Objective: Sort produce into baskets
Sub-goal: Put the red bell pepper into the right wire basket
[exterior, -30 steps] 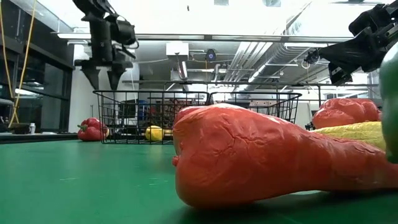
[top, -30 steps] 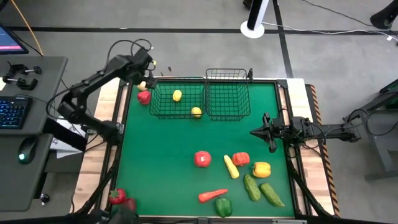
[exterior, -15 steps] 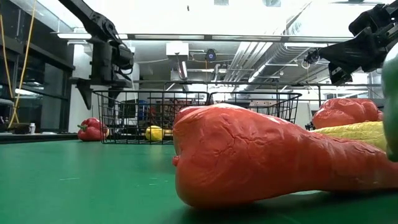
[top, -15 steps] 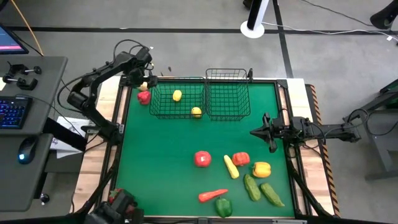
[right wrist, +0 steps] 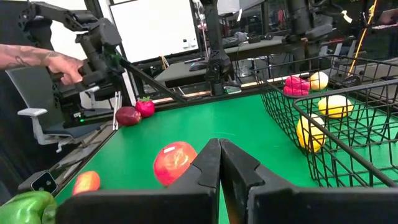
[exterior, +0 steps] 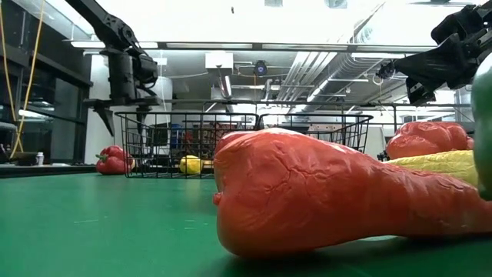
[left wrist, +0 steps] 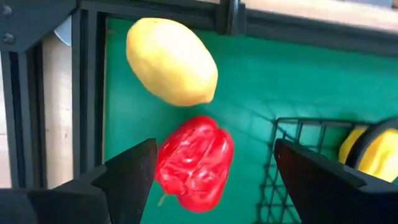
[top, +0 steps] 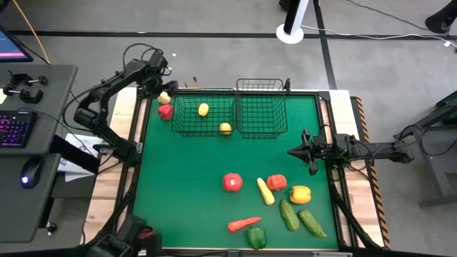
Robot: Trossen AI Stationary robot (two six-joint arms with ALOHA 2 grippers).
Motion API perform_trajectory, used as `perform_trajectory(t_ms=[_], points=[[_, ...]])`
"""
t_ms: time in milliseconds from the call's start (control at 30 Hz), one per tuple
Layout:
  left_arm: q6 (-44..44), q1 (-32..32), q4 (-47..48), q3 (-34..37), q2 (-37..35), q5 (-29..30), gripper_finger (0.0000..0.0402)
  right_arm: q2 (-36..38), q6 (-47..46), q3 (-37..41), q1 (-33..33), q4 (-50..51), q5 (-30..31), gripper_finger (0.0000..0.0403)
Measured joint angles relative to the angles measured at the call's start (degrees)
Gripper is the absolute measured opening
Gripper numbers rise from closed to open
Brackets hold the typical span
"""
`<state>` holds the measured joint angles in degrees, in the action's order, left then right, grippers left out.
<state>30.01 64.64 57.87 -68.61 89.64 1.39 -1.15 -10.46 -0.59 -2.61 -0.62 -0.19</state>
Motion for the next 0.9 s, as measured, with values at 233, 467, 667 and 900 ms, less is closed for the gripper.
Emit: perform_trajectory(t_ms=[233,467,667,900], points=[[-9.05,-0.63,-3.03,0.74,-6.58,-4.46,0.0312,0.0,0.0,0.01,0.0,0.0,0.0,0.0],[-24.56,-5.85,2.01,-3.97,-19.34,-13.71,0.0293,0.0,0.0,0.0,-0.01,0.0,0.0,0.0],[-43.69,-20.81,23.79,-7.18,-24.23,2.19,0.0268,0.0,0.0,0.02,0.0,0.01,-0.02,0.0],[-47.57,-30.77,26.56,-0.22,-24.68,15.83,0.0265,0.0,0.0,-0.01,0.0,0.01,-0.02,0.0]])
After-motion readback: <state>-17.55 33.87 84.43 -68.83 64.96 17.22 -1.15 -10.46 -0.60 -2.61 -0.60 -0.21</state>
